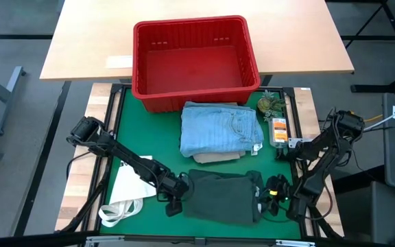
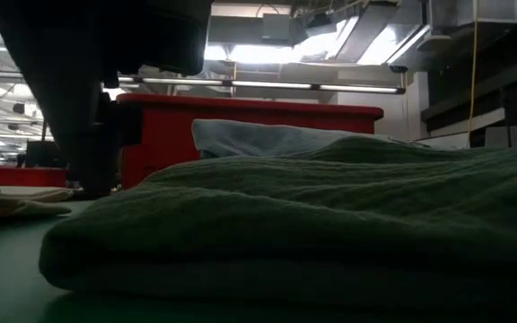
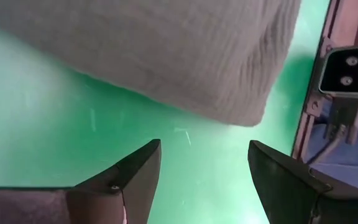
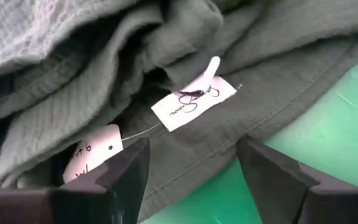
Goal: Fold laundry
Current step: Stack the green polo shirt on the blue pants
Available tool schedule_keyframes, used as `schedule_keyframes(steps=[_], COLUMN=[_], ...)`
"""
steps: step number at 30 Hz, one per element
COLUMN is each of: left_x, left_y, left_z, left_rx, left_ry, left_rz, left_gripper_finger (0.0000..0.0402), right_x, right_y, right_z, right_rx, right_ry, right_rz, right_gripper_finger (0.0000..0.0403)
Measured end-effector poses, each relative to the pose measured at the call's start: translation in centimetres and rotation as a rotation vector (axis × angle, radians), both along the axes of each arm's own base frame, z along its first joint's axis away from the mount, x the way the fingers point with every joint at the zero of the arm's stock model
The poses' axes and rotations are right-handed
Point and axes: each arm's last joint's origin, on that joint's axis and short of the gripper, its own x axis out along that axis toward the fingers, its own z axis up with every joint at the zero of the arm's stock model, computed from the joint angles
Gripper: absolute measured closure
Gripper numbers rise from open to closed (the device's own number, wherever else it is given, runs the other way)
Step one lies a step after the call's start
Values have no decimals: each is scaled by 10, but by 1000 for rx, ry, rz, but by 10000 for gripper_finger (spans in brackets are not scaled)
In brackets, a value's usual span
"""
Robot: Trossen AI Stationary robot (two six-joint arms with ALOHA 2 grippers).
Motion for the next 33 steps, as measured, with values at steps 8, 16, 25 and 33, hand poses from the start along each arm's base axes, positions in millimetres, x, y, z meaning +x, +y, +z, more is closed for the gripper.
schedule_keyframes(steps=[8,16,25,33], left_x=[1,2,4,8], left_y=[2,4,6,5], left_z=[0,0,0,-9], left_rx=[22,23,50,34], left_ry=[-1,7,-41,-42], left_rz=[104,293,547,605], left_gripper_finger=[166,166,167,167], right_x=[1,2,3,7], right_y=[2,1,3,11], right_z=[0,1,-4,-12], right_rx=[20,11,1,8], right_ry=[-31,-57,-53,-115], right_rz=[-4,-13,-13,-30], right_gripper_finger=[155,155,155,155])
